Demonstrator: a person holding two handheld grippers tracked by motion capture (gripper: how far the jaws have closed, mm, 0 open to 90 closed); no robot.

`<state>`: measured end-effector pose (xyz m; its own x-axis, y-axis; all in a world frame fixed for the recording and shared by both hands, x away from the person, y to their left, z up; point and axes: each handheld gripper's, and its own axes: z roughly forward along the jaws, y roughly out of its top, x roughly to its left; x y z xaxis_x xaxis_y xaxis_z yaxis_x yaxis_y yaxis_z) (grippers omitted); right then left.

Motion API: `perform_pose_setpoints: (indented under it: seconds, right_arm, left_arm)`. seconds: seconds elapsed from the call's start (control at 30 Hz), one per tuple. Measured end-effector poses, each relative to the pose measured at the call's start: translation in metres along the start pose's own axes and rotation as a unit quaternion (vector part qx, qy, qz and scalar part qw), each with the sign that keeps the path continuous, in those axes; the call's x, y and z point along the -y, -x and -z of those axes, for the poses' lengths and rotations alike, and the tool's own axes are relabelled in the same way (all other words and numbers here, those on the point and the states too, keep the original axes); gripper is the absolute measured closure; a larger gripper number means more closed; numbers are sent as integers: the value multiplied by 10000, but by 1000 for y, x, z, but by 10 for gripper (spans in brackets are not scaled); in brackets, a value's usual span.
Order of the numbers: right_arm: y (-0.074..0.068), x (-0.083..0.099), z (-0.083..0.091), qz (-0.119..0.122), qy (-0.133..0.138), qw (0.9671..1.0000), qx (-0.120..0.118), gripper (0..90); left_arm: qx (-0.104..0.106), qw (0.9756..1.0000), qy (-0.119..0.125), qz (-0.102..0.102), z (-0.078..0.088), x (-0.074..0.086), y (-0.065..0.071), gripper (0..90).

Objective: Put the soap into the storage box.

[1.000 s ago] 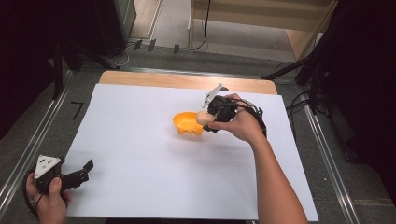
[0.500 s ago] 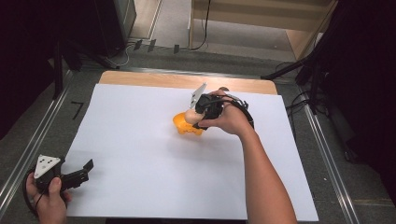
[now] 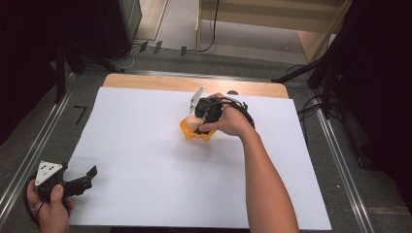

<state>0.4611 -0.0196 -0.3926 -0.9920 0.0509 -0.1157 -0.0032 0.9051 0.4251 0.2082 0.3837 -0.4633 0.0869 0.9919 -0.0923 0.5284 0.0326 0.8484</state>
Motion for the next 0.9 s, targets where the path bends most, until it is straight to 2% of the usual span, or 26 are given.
perform_pose_setpoints:
  seconds: [0.07, 0.17, 0.5, 0.7, 0.9]
  right_arm:
    - [1, 0, -3, 4, -55, 9999, -98, 328]
    - [3, 1, -6, -31, -125, 9999, -106, 327]
    - [8, 6, -4, -213, 9, 9995, -216, 307]
    - [7, 10, 4, -307, 83, 9995, -39, 304]
    - [0, 22, 15, -774, 389, 9960, 211, 321]
  left_arm:
    - [9, 10000, 2, 2, 0, 0, 0, 1]
    - [10, 10000, 0, 0, 0, 0, 0, 0]
    - [6, 10000, -14, -13, 0, 0, 0, 0]
    - [-2, 10000, -19, -16, 0, 0, 0, 1]
    - [-3, 10000, -18, -30, 0, 0, 0, 1]
